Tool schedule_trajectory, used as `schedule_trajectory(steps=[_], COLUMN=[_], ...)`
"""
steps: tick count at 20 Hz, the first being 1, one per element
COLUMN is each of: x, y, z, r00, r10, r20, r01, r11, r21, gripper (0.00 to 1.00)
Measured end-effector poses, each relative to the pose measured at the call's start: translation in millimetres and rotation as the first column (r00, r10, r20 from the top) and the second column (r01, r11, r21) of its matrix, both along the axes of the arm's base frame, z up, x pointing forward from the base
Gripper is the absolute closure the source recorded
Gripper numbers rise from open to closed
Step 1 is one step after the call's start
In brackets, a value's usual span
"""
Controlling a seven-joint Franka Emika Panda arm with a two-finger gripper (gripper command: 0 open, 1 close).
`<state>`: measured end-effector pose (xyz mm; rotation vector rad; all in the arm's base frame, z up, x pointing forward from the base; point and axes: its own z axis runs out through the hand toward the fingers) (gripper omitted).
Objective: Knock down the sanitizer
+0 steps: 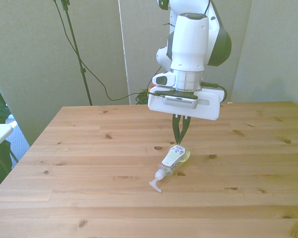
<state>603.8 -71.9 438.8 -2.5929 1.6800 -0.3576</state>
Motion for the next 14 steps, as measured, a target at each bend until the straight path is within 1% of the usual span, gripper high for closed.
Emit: schedule_trajectory(steps=[6, 14], x=[-38, -77], y=[28, 57], z=[7, -1], r00=[0.999, 0.994], r10=[0.049, 0.106], r20=[0.005, -0.019], r01=[-0.049, -0.106], r11=[0.999, 0.994], r21=[0.002, -0.004], gripper=[0.0, 0.0])
